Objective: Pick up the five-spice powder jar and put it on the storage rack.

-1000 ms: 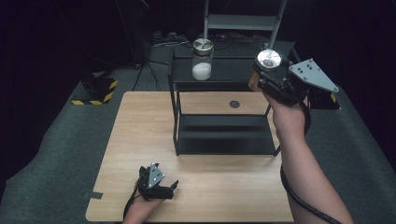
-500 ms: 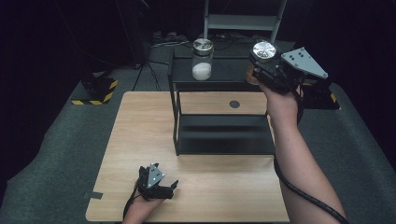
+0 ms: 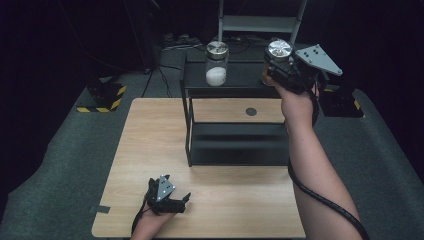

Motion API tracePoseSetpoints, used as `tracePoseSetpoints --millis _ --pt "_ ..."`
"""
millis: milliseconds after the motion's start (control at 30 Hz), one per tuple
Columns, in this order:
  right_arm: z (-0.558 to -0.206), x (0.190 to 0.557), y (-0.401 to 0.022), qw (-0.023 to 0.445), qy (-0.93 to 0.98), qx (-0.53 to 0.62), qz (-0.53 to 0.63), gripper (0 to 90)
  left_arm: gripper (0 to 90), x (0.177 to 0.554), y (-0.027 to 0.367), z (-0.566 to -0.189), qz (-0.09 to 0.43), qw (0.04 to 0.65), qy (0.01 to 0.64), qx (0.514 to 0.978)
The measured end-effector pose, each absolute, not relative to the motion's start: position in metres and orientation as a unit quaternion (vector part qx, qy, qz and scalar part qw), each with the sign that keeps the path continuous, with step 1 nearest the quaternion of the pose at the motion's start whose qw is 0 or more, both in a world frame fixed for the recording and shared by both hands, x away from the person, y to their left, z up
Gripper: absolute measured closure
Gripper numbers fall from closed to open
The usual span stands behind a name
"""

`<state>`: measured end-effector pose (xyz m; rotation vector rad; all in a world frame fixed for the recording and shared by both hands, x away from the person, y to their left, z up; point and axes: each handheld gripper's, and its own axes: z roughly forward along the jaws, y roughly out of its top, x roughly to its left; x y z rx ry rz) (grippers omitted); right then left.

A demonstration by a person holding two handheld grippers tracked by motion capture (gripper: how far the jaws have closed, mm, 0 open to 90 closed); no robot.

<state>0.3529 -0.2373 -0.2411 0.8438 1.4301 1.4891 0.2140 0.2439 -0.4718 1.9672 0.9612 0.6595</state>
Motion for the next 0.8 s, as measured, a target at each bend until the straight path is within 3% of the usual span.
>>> tracePoseSetpoints --millis 800 --pt "-0.242 0.372 -0.231 0.415 0.579 0.36 0.602 33.4 0.9 0.215 0.247 -0.472 0.257 0.421 0.386 0.78"
